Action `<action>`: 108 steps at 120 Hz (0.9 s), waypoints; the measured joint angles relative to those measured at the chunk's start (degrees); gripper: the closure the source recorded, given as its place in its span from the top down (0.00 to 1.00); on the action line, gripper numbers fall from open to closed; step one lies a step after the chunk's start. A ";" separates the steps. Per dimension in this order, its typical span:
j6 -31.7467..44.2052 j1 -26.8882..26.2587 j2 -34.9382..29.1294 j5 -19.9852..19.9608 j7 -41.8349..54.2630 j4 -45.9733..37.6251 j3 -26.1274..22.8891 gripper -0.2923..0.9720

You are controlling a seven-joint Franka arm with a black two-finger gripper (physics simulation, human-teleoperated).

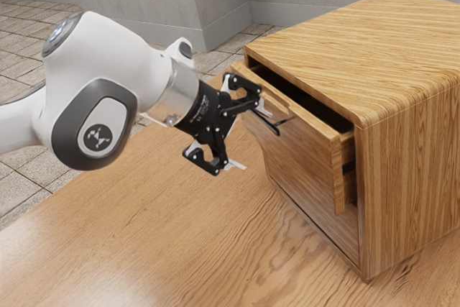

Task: Pull the drawer handle with one arm to open the drawer

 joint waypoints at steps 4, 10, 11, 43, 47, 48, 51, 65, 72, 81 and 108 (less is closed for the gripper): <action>-0.01 -0.01 -0.40 0.08 0.03 -0.43 -0.02 0.76; -0.02 0.00 -1.15 0.14 0.06 -1.19 -0.03 0.76; -0.02 0.00 -1.26 0.15 0.07 -1.29 -0.03 0.76; -0.29 0.31 -4.01 0.74 0.57 -3.01 0.22 0.76; -0.42 0.47 -4.26 0.80 0.70 -3.02 0.27 0.76; -0.47 0.50 -4.30 0.81 0.74 -3.03 0.28 0.76; -0.58 0.60 -4.42 0.84 0.82 -3.07 0.29 0.76; -0.97 1.20 -5.25 1.12 1.19 -4.05 0.32 0.76; -1.07 1.70 -5.70 1.33 1.35 -4.56 0.32 0.76; -1.20 1.99 -6.18 1.31 1.54 -5.17 0.32 0.76; -2.30 4.25 -9.06 2.99 2.01 -6.90 -0.03 0.76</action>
